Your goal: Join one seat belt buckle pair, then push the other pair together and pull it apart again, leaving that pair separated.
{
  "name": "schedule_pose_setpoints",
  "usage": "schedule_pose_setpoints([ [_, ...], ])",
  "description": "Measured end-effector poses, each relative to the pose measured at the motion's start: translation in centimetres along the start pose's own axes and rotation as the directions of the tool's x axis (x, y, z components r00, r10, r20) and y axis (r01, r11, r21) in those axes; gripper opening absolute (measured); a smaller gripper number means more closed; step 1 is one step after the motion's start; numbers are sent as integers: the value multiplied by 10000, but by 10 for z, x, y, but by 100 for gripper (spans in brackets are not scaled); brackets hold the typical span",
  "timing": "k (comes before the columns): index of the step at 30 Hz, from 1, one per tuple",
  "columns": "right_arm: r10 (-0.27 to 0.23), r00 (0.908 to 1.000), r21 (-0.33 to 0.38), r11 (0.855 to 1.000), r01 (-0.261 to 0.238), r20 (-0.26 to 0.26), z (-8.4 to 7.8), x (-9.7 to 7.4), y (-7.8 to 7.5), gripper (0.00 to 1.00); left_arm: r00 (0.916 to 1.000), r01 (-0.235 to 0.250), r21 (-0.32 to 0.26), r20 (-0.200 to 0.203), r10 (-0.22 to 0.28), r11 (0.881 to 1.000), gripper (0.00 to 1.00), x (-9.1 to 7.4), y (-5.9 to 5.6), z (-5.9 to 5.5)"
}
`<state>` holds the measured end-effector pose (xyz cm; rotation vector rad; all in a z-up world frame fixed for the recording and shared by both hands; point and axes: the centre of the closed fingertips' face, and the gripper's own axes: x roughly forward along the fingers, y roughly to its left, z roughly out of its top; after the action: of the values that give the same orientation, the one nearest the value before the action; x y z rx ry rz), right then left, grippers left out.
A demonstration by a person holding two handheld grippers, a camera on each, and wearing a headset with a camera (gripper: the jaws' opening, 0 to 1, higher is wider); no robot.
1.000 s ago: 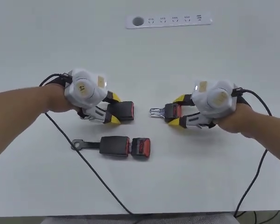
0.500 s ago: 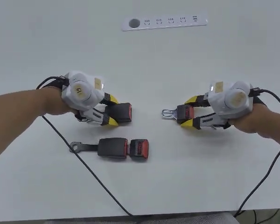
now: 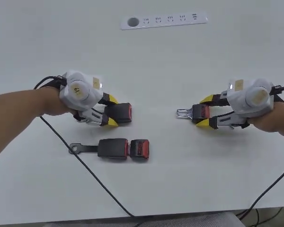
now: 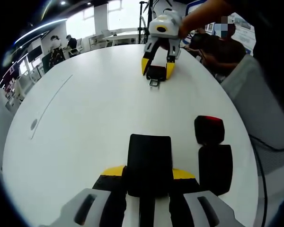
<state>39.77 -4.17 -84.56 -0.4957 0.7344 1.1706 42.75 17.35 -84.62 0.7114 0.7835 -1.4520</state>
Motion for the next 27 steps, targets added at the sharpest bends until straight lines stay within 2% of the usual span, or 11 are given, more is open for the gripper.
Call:
schedule_pose_setpoints([
  [13, -21, 9998, 94, 10000, 23, -210, -1, 7, -6, 38, 10000, -65, -89, -57, 64, 9999, 36, -1, -1, 1],
  [15, 14, 9998, 357, 9994, -7, -197, 1, 7, -6, 43, 9994, 321, -1180, 166, -304, 9925, 41, -1, -7, 6],
  [16, -275, 9992, 625, 9976, 292, -277, 0, 6, -8, 49, 9982, 486, -1675, 439, -418, 9847, 45, -3, -9, 10],
  [17, -442, 9989, 710, 9964, 452, -158, 2, 6, -10, 55, 9987, 438, -1920, 346, -378, 9804, 50, -5, -9, 9],
  [18, -657, 9973, 1127, 9917, 618, 314, 10, 4, -12, 60, 9987, 64, -1882, 507, 32, 9821, 55, -7, -3, 12],
  [21, -1311, 9876, 2182, 9697, 1097, 864, 17, -1, -18, 73, 9931, -364, -2241, 1002, 601, 9739, 61, -18, 5, 21],
  [23, -1933, 9766, 2835, 9456, 1599, 939, 17, -4, -22, 80, 9783, -1149, -2512, 1394, 1534, 9611, 65, -29, 17, 29],
  [24, -2107, 9715, 3168, 9337, 1671, 1083, 19, -5, -21, 83, 9637, -1337, -2924, 1843, 1930, 9469, 68, -35, 20, 37],
  [25, -2452, 9606, 3630, 9135, 1839, 1305, 22, -6, -20, 86, 9386, -1359, -3579, 2520, 2357, 9238, 71, -42, 21, 48],
  [26, -2643, 9534, 3786, 9052, 1930, 1457, 25, -7, -18, 89, 9286, -1448, -3871, 2647, 2602, 9106, 74, -46, 22, 50],
  [27, -2903, 9455, 3771, 9003, 2176, 1477, 28, -8, -16, 91, 9245, -1984, -3921, 2294, 3043, 8983, 79, -51, 23, 42],
])
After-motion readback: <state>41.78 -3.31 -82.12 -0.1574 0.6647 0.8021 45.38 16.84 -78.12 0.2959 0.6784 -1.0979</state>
